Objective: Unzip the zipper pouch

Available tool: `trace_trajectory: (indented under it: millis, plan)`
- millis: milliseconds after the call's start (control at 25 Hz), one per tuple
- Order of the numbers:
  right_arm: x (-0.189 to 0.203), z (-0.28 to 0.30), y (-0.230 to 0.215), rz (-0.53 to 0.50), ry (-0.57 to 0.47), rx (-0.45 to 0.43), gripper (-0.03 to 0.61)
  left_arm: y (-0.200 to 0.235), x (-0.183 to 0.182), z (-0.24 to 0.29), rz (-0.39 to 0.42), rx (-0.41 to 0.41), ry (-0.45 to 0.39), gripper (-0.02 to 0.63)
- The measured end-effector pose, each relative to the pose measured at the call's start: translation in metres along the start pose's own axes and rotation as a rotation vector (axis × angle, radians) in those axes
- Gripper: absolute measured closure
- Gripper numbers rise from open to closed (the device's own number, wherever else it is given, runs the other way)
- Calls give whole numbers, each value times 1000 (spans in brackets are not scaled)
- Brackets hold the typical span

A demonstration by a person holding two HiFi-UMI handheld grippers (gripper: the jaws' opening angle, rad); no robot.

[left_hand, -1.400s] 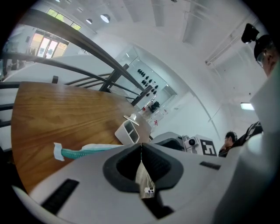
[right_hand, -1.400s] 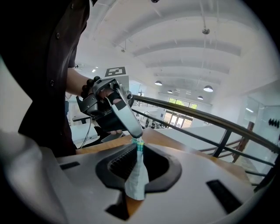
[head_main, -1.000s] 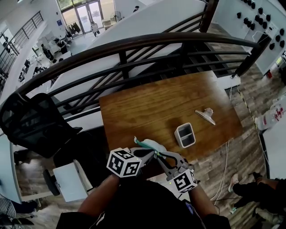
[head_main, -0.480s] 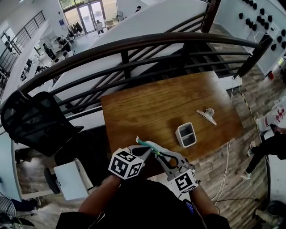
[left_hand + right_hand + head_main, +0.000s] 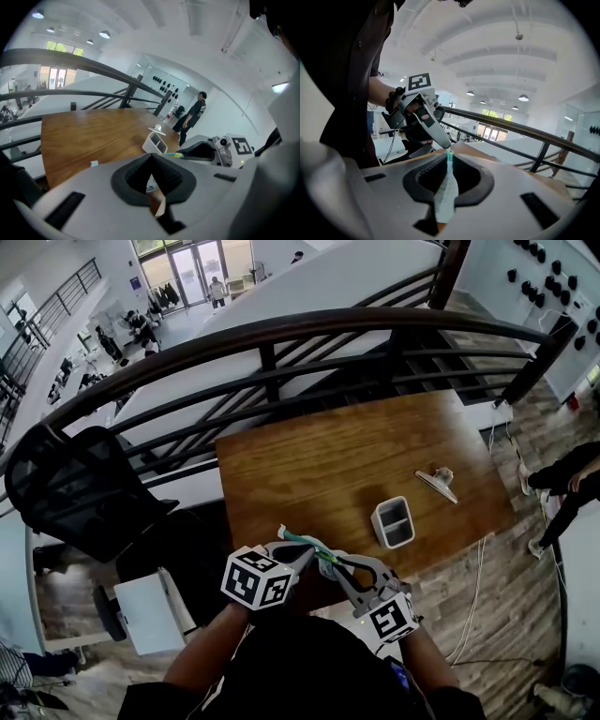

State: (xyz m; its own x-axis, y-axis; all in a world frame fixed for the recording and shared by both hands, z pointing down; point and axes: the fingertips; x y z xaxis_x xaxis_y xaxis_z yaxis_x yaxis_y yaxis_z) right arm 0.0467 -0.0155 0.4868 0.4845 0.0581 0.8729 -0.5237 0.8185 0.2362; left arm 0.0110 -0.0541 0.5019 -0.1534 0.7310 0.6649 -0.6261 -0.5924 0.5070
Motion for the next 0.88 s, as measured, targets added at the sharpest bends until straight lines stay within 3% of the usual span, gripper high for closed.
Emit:
trace_trajectory:
  millis: [880]
  plan:
    - [6,7,-6,-18,11,4,543,38,1,-21,-36,-112,-37,601]
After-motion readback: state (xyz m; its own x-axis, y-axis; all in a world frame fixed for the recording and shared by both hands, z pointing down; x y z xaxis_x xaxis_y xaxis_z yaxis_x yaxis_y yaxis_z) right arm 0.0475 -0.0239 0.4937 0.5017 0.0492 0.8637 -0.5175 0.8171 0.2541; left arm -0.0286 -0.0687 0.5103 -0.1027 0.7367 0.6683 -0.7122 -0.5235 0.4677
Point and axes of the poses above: the fingertips, and each gripper's own axes: z forward along the fingers, y to its left, x out of its underside, and after that the axes turned 1 degree about -z, right-handed
